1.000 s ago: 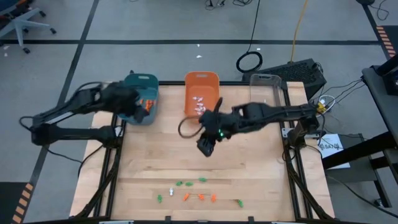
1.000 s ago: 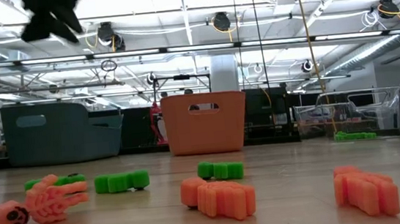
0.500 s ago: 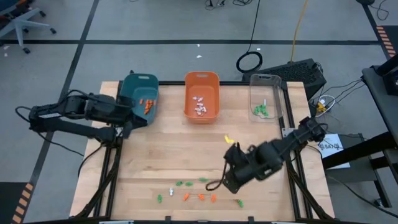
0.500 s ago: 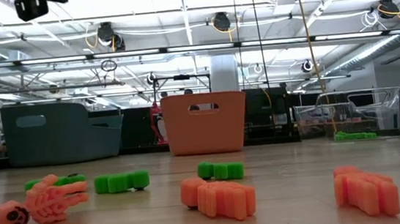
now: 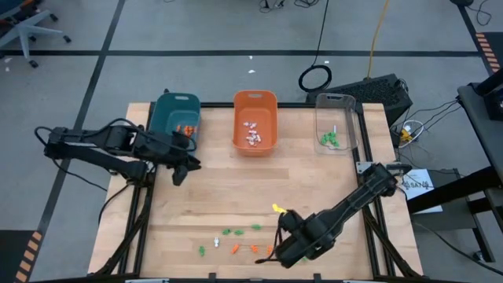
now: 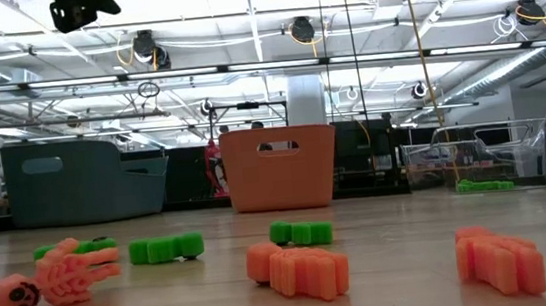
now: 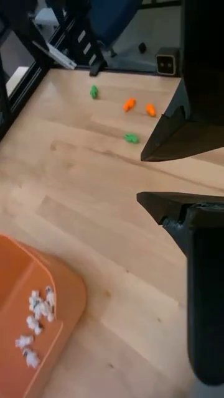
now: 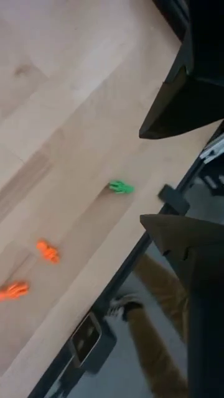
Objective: Sort Halloween decoration
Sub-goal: Put the green skeleton toy into the transparent bin
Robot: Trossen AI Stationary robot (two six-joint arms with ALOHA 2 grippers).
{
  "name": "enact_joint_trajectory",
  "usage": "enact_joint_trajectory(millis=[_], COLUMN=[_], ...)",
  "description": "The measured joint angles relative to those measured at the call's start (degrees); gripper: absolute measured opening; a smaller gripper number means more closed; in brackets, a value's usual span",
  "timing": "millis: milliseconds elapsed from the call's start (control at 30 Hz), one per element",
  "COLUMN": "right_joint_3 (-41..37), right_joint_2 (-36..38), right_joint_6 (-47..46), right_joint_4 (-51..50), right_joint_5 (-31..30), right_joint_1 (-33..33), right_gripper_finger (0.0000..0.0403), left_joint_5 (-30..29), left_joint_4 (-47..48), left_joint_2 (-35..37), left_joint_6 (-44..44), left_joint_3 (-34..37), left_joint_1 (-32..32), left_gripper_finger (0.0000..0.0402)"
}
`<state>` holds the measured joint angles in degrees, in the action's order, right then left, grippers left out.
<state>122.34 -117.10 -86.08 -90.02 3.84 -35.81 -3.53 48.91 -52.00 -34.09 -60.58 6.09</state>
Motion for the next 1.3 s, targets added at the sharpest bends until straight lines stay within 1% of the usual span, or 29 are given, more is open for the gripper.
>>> enact_joint_trajectory(millis=[133,267,433,567,633,767,1067,1167,1300], right_joint_3=[-0.58,-5.28,-11.98,-16.14,-17.05,-17.07,-18.86,-21.09,-24.51], right_joint_2=[-1.92,-2.02,-1.55,-1.55,-1.61,-1.48,-1.55,-1.55,-1.55], right_joint_6=[1.52,1.42,-0.72,-4.51,-6.66,-8.4,-1.1,-1.12,-1.36], right_joint_4=[0.04,2.63,13.43,23.3,25.34,25.06,20.77,22.01,26.61], right_joint_5=[0.42,1.79,6.39,6.92,6.92,6.7,6.5,6.46,5.21], right_joint_1=[-1.18,-2.99,-4.68,-5.47,-5.77,-6.07,-5.86,-5.83,-5.81], right_gripper_finger=[0.0218,0.0227,0.0228,0.0229,0.0229,0.0229,0.0229,0.0229,0.0229], left_joint_5=[0.0,0.0,-0.58,-3.08,-4.31,-6.8,-10.85,-11.53,-11.6], left_joint_4=[-0.57,-0.5,-0.63,-0.7,-0.79,-1.03,-2.43,-2.54,-2.55], left_joint_2=[-0.14,-0.13,-0.08,-0.08,-0.08,-0.08,-0.17,-0.17,-0.17], left_joint_6=[-1.22,-3.07,-5.92,-8.34,-9.43,-11.86,-13.63,-13.65,-15.16], left_joint_3=[0.0,0.0,0.0,0.0,0.0,0.0,0.0,0.0,0.0], left_joint_1=[1.88,4.0,7.96,11.82,13.6,16.72,20.84,21.09,21.09], left_gripper_finger=[0.0088,0.0088,0.0088,0.0088,0.0088,0.0088,0.0088,0.0088,0.0088])
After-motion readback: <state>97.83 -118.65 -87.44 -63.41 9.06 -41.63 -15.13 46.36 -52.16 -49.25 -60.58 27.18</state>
